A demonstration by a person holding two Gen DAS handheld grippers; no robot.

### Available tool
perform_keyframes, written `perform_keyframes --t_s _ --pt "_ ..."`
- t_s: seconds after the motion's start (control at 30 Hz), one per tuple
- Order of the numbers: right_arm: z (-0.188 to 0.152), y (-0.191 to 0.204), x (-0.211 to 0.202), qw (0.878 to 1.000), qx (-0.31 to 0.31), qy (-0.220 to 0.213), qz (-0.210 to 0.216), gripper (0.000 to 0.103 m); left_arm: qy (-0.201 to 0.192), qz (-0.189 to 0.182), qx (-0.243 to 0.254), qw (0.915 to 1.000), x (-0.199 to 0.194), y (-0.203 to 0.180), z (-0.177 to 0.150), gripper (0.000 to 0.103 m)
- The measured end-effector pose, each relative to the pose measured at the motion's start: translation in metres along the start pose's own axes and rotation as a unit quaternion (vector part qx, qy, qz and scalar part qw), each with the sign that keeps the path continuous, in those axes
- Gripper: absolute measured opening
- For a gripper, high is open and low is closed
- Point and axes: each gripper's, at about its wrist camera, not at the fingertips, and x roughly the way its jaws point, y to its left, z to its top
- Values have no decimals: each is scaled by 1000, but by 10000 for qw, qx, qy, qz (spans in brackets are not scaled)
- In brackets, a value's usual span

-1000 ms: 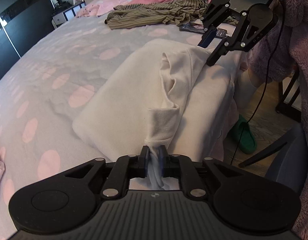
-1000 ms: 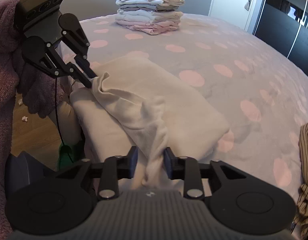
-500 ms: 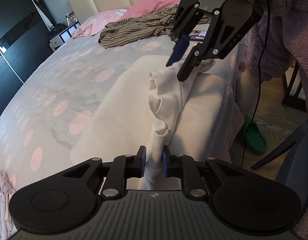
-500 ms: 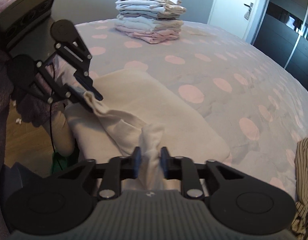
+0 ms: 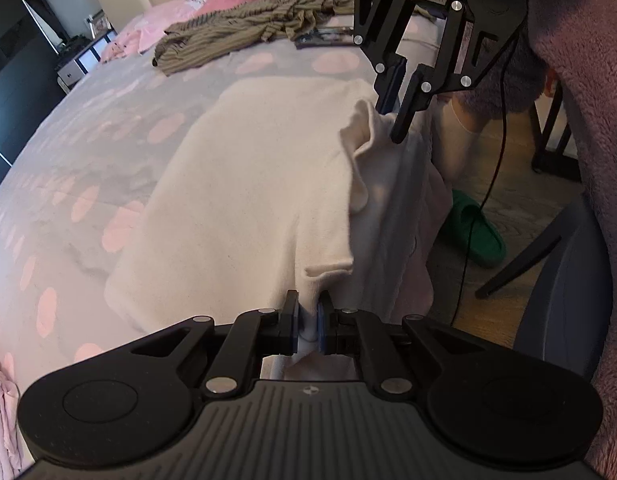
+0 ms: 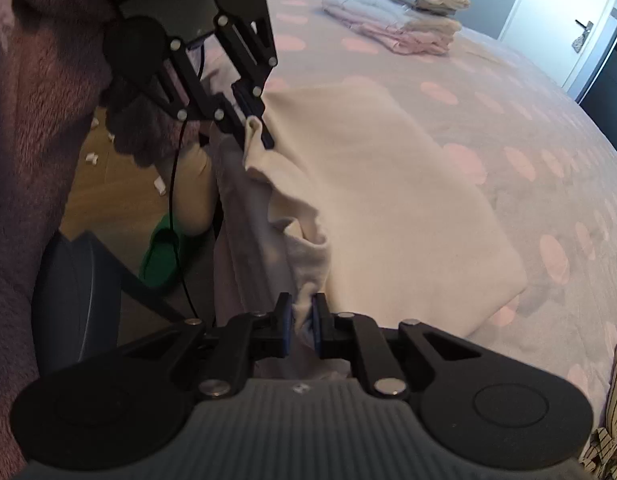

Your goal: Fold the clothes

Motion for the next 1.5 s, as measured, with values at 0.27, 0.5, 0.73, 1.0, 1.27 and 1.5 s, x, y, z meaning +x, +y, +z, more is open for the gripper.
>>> perform_keyframes --t_s 0.27,0.5,0.73,1.0,1.27,1.5 --pt "-2 6 2 9993 -140 205 263 21 79 -306 -104 9994 -4 3 -6 7" --pt "-5 15 -3 9980 -177 378 480 24 -84 -776 -495 9957 -20 15 -4 12" --pt "3 -7 -35 9973 630 -343 132 28 -580 -1060 -938 9882 -40 25 1 19" --pt "16 -49 -33 9613 2266 -824 -1335 20 -627 78 -2278 9716 -31 67 12 19" --pt "25 -79 -13 9190 3319 -703 -2009 20 -607 946 -3134 9429 -12 93 11 17" --pt "23 -110 28 8974 3920 -470 -1971 20 -623 863 -3968 9117 12 121 -8 14"
